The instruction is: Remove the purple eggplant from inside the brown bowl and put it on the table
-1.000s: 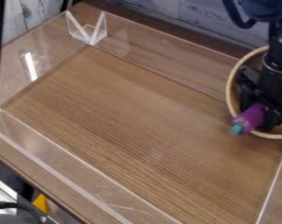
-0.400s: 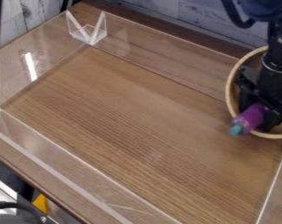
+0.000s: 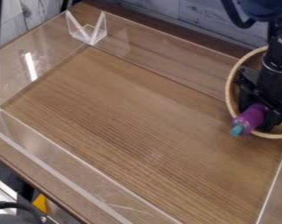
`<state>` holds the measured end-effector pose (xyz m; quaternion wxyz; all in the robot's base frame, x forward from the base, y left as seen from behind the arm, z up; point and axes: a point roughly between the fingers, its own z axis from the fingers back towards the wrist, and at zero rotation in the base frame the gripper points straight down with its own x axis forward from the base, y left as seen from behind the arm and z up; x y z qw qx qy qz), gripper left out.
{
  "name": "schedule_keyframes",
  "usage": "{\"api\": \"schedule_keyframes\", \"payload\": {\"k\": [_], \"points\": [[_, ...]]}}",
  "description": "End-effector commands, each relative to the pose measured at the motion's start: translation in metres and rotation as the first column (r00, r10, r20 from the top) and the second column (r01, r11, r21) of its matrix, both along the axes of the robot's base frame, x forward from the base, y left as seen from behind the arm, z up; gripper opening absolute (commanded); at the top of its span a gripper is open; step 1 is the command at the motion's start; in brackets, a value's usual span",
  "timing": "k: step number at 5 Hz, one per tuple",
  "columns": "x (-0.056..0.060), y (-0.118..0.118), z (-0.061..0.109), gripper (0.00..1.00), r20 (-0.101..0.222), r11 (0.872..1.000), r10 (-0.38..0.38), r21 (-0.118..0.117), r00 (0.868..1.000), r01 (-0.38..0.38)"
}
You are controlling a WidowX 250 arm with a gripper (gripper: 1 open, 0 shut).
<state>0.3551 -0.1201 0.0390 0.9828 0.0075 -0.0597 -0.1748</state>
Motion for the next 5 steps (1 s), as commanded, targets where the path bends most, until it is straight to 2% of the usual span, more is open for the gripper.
{"api": "schedule_keyframes", "payload": {"k": [1, 3, 5], "points": [[0.006, -0.003, 0.031, 0.0, 0.083, 1.0, 0.003, -0.028, 0.997, -0.001], [0.007, -0.004, 0.031, 0.0, 0.089, 0.999, 0.012, -0.032, 0.996, -0.009], [0.003, 0.001, 0.049, 0.0, 0.111, 0.998, 0.048, -0.056, 0.993, -0.042]]}}
